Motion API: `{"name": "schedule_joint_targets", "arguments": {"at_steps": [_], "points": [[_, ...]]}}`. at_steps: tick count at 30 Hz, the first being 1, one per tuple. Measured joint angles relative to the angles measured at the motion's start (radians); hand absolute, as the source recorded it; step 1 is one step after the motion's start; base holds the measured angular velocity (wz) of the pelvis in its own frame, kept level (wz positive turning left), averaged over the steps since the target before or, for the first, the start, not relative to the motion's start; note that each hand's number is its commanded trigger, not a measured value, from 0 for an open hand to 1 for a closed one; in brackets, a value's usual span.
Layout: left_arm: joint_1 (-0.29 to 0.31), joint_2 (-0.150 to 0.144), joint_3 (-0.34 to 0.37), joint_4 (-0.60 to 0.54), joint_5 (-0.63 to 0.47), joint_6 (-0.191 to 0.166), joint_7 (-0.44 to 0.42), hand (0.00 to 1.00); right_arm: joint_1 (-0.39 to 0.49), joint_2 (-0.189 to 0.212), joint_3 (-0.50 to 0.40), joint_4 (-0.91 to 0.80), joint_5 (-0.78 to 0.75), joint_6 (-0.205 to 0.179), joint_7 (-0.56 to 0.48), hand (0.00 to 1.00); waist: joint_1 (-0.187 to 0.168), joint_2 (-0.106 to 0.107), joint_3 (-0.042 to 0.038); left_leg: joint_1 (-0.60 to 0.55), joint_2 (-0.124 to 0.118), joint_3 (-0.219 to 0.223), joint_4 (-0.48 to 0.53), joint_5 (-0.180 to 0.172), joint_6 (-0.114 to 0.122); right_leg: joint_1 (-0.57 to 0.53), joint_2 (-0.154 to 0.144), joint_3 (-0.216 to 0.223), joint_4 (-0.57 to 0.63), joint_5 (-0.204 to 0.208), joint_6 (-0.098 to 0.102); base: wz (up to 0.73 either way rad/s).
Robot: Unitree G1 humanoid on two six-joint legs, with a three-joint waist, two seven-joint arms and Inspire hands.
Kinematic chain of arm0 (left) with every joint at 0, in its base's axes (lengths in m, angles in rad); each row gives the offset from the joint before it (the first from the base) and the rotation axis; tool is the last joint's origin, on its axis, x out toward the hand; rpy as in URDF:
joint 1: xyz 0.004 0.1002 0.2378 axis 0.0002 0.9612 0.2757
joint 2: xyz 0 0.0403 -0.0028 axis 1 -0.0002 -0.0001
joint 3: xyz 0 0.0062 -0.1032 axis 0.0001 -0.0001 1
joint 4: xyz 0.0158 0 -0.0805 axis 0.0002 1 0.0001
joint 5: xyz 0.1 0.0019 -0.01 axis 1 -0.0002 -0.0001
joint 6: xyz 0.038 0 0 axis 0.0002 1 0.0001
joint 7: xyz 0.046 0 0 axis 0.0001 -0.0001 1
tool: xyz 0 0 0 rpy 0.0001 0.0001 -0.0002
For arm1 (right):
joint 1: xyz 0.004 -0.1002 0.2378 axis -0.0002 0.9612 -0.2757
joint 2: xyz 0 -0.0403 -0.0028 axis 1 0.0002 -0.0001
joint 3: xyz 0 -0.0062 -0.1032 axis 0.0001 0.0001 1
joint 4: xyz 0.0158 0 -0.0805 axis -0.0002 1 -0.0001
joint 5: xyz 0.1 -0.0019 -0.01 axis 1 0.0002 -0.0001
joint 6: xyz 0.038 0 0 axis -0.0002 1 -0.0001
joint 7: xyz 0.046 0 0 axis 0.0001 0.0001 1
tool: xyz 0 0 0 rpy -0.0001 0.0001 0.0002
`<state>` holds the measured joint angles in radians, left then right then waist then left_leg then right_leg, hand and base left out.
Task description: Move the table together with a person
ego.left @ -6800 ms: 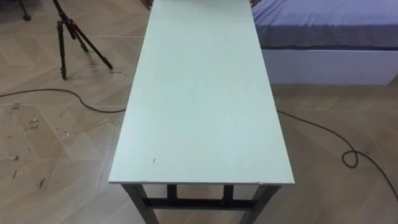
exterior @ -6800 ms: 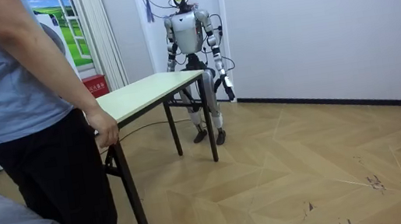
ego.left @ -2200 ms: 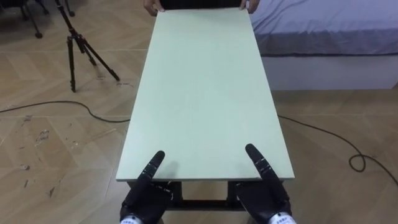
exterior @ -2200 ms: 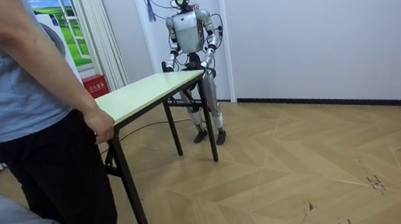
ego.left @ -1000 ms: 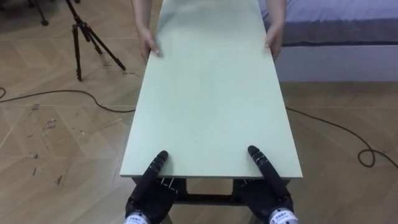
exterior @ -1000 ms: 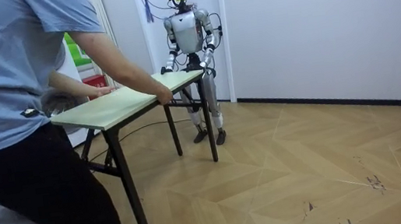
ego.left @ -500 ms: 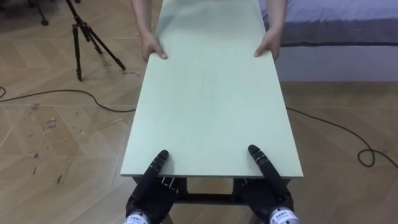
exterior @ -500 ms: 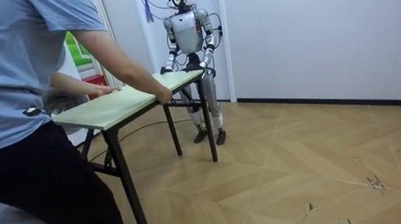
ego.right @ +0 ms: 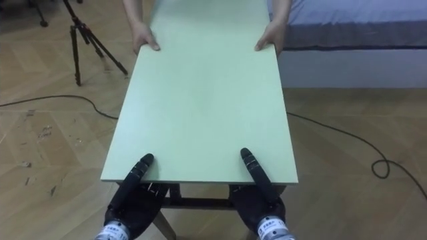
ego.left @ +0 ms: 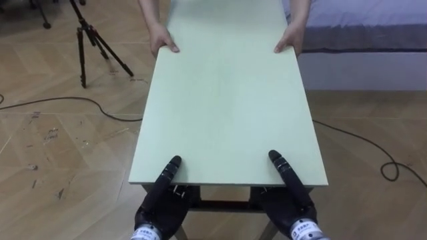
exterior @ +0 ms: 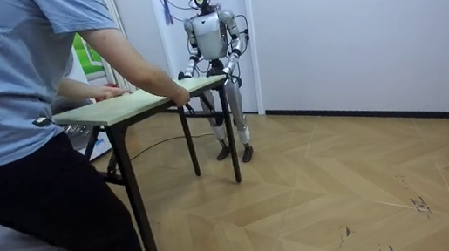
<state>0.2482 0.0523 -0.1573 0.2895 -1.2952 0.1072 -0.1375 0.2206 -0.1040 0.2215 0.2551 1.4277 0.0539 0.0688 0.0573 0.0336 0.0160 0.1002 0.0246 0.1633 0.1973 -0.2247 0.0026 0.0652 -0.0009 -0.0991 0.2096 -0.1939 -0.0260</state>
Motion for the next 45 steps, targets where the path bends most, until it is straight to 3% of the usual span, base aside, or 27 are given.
{"name": "schedule_joint_targets", "arguments": {"at_steps": [5,15,25,36,39,42,45], "points": [[0.019,0.001,-0.005,-0.03,0.003,0.0,0.0,1.0,0.034,-0.011,0.025,-0.046,-0.001,-0.04,-0.001,1.0,0.004,-0.003,0.0001,-0.003,0.0,0.0,-0.001,0.0,0.0,0.001,0.0,-0.001,-0.004,0.0,0.0,0.0],[0.067,0.006,-0.011,-0.088,0.0,-0.008,0.0,1.0,0.063,-0.024,0.056,-0.091,-0.008,-0.073,0.001,1.0,0.007,-0.006,-0.0004,-0.019,0.001,-0.002,-0.001,0.0,0.0,-0.016,0.001,-0.005,-0.002,0.001,-0.001,0.01],[0.094,0.005,-0.059,-0.096,0.003,-0.054,-0.001,1.0,0.079,-0.042,0.071,-0.098,-0.021,-0.11,0.019,1.0,0.006,-0.02,-0.0017,-0.032,0.001,-0.002,0.004,0.0,0.0,-0.034,0.001,-0.006,0.0,0.002,-0.002,0.0],[0.11,0.012,-0.086,-0.134,0.014,-0.109,0.002,1.0,0.084,-0.042,0.096,-0.115,-0.019,-0.141,0.019,1.0,0.003,-0.031,0.0043,-0.058,0.005,-0.004,0.014,0.0,0.0,-0.062,0.002,-0.01,0.018,0.003,-0.004,-0.02],[0.115,0.021,-0.093,-0.142,0.015,-0.133,0.002,1.0,0.086,-0.038,0.114,-0.115,0.005,-0.155,0.021,1.0,0.005,-0.038,0.0086,-0.085,0.009,-0.002,0.048,-0.001,-0.001,-0.075,0.002,-0.017,0.034,0.003,-0.005,0.01],[0.116,0.028,-0.106,-0.151,0.024,-0.147,0.001,1.0,0.087,-0.044,0.117,-0.111,0.027,-0.155,0.031,1.0,0.006,-0.042,0.0121,-0.15,0.034,-0.005,0.15,-0.025,-0.01,-0.104,0.008,-0.047,0.063,0.0,-0.014,0.05],[0.115,0.04,-0.117,-0.155,0.018,-0.154,0.0,1.0,0.088,-0.044,0.116,-0.104,0.028,-0.154,0.035,1.0,0.014,-0.04,0.0123,-0.258,0.067,-0.006,0.341,-0.039,-0.027,-0.155,0.02,-0.063,0.109,-0.018,-0.036,-0.07]]}}
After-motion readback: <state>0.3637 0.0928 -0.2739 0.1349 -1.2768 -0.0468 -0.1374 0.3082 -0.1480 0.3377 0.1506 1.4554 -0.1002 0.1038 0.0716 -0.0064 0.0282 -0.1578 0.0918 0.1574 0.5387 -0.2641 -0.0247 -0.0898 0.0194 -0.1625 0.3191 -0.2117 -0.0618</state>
